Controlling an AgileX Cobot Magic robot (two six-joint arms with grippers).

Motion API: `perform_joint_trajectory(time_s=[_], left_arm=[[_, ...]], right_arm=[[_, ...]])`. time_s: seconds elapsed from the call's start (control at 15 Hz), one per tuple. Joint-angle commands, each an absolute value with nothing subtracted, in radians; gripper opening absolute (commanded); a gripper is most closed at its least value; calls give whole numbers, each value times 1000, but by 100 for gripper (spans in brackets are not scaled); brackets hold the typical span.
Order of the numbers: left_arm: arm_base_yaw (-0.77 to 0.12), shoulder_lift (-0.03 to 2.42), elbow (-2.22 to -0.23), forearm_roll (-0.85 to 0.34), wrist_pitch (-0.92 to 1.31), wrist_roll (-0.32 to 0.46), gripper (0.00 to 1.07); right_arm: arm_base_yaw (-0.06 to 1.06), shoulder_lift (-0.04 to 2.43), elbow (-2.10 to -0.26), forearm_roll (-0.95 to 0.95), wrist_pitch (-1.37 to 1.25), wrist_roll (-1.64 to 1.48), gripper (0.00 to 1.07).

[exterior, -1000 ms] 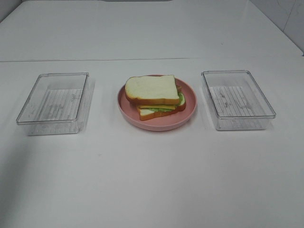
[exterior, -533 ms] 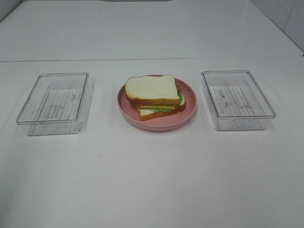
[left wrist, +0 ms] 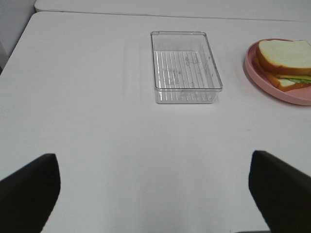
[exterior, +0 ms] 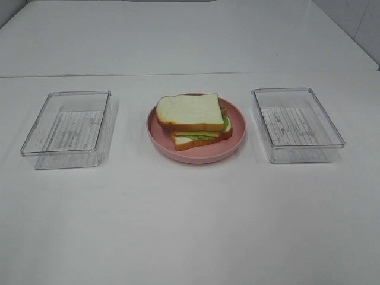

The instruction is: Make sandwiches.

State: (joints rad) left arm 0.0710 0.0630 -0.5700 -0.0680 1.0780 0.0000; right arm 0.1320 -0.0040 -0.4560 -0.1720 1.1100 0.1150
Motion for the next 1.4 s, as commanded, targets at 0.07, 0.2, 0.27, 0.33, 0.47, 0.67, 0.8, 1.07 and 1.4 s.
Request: perform_joint_trajectory(time_s=[0.07,0.2,0.27,0.33,0.47,0.67,0.8,1.07,1.4], left_arm=[[73,8,-529,-71,1055,13,102],[73,-28,-527,-112,1065,74,102],[66,-29,-527,-133,1066,97,102],[49,-29,-525,-141,1067,106,102],[50,-29,-517,-128,1072,101,102],[50,-28,-517,-84,1072,42,102],[50,-28,-517,-68,1072,20,102],[50,-28,-517,-69,1070,21,102],[50,-20,-517,-69,1070,21,102]], right_arm=[[127,-33,-453,-172,1105,104,90],[127,-33,-453,-172,1105,104,90],[128,-32,-453,-172,1105,104,90],[128,-32,-453,-171,1105,104,90],[128,-32,-453,-171,1105,104,90],[128,-32,-453,-171,1105,104,90],[128,-32,-453,-171,1105,104,90],[128,-32,-453,-171,1105,104,90],[128,-32,-453,-171,1105,104,90]])
